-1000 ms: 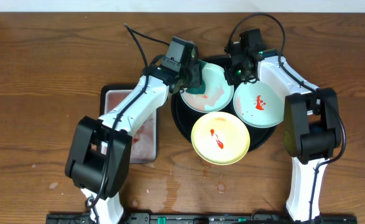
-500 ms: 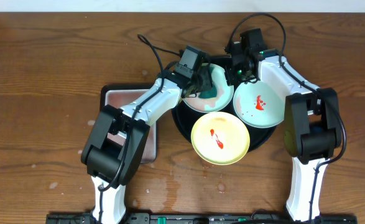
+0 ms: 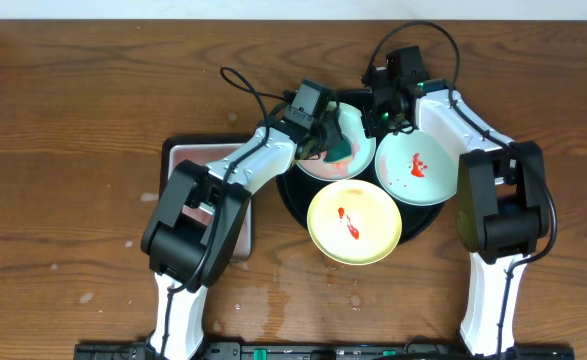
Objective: Clean dirty plates on tray and stack at the side
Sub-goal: 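Scrub the light green plate with the sponge in the left gripper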
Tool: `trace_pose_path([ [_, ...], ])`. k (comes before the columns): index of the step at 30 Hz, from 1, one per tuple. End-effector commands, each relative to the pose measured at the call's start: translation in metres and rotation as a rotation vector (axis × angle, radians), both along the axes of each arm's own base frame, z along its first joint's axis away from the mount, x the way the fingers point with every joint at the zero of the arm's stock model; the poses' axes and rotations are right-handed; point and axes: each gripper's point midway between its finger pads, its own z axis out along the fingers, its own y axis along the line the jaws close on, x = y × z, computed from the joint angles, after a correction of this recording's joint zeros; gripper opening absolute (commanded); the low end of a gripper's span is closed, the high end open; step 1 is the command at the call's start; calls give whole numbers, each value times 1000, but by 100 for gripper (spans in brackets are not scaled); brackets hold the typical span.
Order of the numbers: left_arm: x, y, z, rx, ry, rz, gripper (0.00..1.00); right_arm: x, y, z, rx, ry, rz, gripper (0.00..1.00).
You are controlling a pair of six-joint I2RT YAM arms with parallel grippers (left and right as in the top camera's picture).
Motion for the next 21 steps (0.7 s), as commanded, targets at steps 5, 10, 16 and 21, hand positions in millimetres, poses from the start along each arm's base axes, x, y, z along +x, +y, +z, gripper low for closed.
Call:
trace_pose_path([
  [5,-2,23,-15,142,12,-6,7,-5,1,-4,18,35,-24,1],
  [10,-2,42,-10,232,-3,0,7,-6,1,-4,17,38,-24,1],
  [16,9,53,26,299,-113,-8,7,-7,1,-4,16,41,-24,1],
  [21,12,50,48,271,-159,-3,7,-7,1,-5,16,42,-24,1],
])
